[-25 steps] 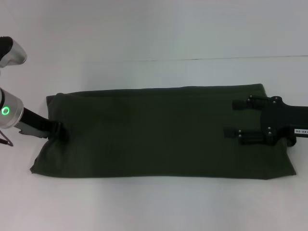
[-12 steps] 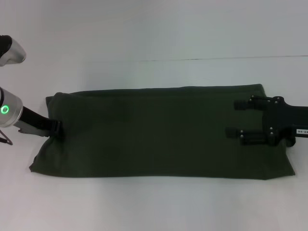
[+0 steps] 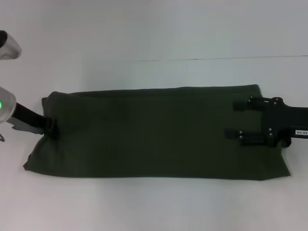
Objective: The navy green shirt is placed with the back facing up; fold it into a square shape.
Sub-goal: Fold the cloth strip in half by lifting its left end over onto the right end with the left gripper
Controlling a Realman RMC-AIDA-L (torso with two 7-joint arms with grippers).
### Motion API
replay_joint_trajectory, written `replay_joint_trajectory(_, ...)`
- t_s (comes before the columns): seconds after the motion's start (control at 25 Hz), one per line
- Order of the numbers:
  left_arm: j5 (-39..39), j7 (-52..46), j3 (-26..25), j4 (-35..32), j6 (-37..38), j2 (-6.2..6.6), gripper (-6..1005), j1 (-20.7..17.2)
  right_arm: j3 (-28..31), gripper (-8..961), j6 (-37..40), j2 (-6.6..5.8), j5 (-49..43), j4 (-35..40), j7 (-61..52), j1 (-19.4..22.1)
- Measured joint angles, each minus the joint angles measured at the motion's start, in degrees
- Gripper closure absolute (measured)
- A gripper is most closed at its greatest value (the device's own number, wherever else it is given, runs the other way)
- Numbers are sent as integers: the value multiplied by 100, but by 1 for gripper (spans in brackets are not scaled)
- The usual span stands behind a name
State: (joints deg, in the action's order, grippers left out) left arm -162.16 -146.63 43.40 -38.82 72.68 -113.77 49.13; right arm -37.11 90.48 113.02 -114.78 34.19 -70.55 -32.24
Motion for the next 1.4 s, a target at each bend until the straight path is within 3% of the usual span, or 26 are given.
replay_joint_trajectory(0.56,-159,203,20,-1033,1079,368,883,40,31,74,-18,52,7,-9,2,51)
replay_joint_trajectory(0.84,-159,170,128,-1413,1520,474,884,130,40,74,-31,89,9,-17,31,62)
replay_joint_trajectory(1.08,-158,148,298,-1257,1459,451,883,146,50,74,-26,99,9,-21,55,91)
replay_joint_trajectory(1.4,-148,119,435,-1274,1384,58,882,266,49,77,-56,91,6,-17,69,101)
